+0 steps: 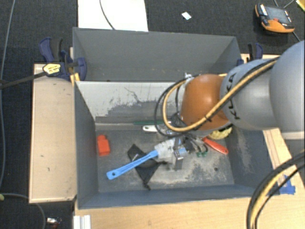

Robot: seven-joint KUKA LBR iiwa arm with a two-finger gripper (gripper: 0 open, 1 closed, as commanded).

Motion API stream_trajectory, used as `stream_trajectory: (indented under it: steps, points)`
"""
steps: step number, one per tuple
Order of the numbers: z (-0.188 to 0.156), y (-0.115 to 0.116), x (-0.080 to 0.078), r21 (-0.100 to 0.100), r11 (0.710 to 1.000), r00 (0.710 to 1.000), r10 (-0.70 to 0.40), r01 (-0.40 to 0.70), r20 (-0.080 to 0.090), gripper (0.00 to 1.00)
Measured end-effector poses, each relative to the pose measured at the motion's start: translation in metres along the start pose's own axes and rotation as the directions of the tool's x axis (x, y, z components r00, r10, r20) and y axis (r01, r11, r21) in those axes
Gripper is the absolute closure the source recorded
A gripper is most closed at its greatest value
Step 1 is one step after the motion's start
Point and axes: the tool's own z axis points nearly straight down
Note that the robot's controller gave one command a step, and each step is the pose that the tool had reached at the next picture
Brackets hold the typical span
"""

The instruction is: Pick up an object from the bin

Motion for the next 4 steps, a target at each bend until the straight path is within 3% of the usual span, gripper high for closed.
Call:
stream_trajectory:
  steps: [1, 2, 4]
  points:
    - [-0.005, -0.003, -0.005, -0.002, 0.999, 0.999, 0.053, -0.053, 0.003, 0.0]
    - [-0.002, -0.001, -0.002, 0.0, 1.0, 1.0, 0.011, -0.011, 0.004, 1.0]
    - [-0.015, -0.001, 0.0, -0.001, 1.0, 1.0, 0.014, -0.014, -0.001, 1.0]
